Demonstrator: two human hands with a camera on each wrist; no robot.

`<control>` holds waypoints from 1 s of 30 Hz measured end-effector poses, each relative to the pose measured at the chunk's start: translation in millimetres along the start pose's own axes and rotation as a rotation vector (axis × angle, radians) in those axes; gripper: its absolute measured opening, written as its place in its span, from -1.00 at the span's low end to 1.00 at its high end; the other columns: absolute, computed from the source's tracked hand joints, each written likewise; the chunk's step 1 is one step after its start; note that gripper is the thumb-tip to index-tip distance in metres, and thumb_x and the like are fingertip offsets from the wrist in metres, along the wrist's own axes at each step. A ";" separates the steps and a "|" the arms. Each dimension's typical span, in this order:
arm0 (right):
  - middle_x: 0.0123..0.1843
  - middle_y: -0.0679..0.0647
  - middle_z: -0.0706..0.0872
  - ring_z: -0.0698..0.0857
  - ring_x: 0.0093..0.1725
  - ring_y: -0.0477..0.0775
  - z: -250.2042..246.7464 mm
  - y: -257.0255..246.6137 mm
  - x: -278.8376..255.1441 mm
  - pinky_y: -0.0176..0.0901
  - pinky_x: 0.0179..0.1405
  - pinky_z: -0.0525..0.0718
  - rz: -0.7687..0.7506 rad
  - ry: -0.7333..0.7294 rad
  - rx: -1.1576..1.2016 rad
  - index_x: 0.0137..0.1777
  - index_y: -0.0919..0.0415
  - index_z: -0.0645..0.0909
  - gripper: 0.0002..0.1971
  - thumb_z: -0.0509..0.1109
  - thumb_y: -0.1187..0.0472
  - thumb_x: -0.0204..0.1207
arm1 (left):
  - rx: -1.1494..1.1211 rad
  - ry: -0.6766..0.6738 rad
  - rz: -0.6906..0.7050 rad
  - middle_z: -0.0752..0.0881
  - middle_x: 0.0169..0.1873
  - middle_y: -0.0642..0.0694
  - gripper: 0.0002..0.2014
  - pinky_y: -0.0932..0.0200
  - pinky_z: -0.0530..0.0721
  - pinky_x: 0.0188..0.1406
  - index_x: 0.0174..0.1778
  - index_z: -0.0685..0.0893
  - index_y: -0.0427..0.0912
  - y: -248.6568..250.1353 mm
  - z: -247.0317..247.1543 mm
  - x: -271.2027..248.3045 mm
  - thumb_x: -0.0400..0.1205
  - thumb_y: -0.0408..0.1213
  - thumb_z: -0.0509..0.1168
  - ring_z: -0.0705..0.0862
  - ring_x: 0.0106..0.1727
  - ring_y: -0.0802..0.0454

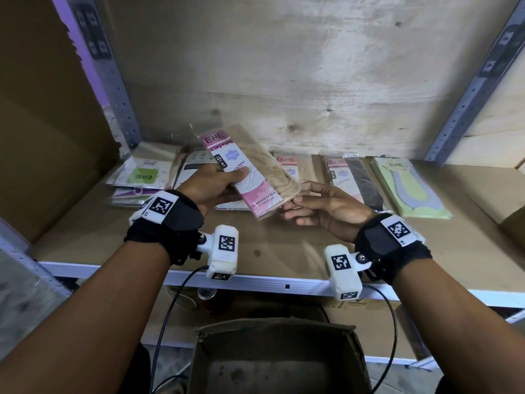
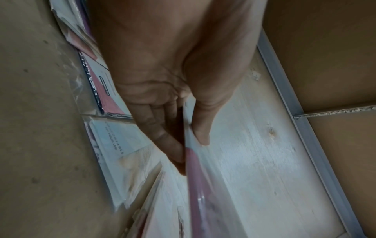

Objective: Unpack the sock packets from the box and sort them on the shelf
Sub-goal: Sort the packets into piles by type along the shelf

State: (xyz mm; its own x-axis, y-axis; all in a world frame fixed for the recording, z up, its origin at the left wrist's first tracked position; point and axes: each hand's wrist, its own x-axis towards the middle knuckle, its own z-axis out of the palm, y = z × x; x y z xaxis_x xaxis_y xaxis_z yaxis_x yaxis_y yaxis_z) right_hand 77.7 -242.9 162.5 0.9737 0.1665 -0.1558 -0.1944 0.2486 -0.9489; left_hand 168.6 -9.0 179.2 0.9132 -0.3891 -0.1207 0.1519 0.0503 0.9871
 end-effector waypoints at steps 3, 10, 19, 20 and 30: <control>0.09 0.40 0.80 0.83 0.06 0.31 -1.5 -1.3 2.4 -0.09 -0.20 0.81 0.027 -0.017 0.114 0.14 0.33 0.57 -0.83 0.29 0.45 0.59 | 0.042 0.009 0.014 0.84 0.01 -0.14 -0.79 0.26 0.79 -0.26 0.20 0.72 -0.30 0.7 -0.2 0.5 0.68 -0.31 0.36 0.85 -0.14 0.07; 0.21 0.44 0.74 0.76 0.19 0.43 3.5 -2.7 4.8 0.06 0.04 0.80 0.134 -0.057 0.142 0.32 0.46 0.56 -0.62 0.06 0.24 0.71 | 0.178 0.002 0.029 0.83 -0.01 -0.13 -0.89 0.18 0.84 -0.12 0.06 0.72 -0.24 2.1 -1.8 -0.1 0.67 -0.32 0.37 0.83 -0.07 0.00; -0.02 0.36 0.79 0.85 -0.05 0.33 8.2 1.1 5.2 -0.06 -0.14 0.82 0.041 0.011 -0.038 -0.05 0.29 0.62 -0.93 0.38 0.45 0.57 | 0.184 -0.063 0.011 0.85 0.05 -0.13 -0.74 0.20 0.83 -0.17 0.22 0.71 -0.28 2.5 -1.8 -2.9 0.65 -0.27 0.41 0.86 -0.03 -0.01; -0.03 0.34 0.78 0.85 -0.07 0.31 7.8 1.1 5.3 -0.06 -0.15 0.82 0.040 0.021 -0.039 -0.07 0.28 0.62 -0.91 0.39 0.47 0.56 | 0.177 -0.069 0.007 0.86 0.03 -0.12 -0.73 0.23 0.81 -0.22 0.23 0.71 -0.26 2.9 -1.5 -3.7 0.65 -0.26 0.41 0.87 -0.07 0.02; -0.06 0.21 0.70 0.74 -0.02 0.25 8.0 -1.3 4.8 -0.06 -0.20 0.82 -0.038 0.113 0.026 -0.06 0.27 0.59 -0.84 0.37 0.54 0.54 | 0.120 -0.310 -0.161 0.83 0.12 -0.19 -0.67 0.11 0.80 -0.09 0.28 0.70 -0.18 2.4 3.7 -12.5 0.62 -0.16 0.44 0.84 0.03 -0.10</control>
State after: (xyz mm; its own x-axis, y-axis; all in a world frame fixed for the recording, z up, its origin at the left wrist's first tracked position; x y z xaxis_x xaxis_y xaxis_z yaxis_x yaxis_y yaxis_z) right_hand 81.7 -234.8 165.1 0.9873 0.0488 -0.1515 -0.1591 0.2774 -0.9475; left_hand 156.2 -7.4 183.4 0.7209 -0.6441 -0.2558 0.2218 -0.1353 0.9657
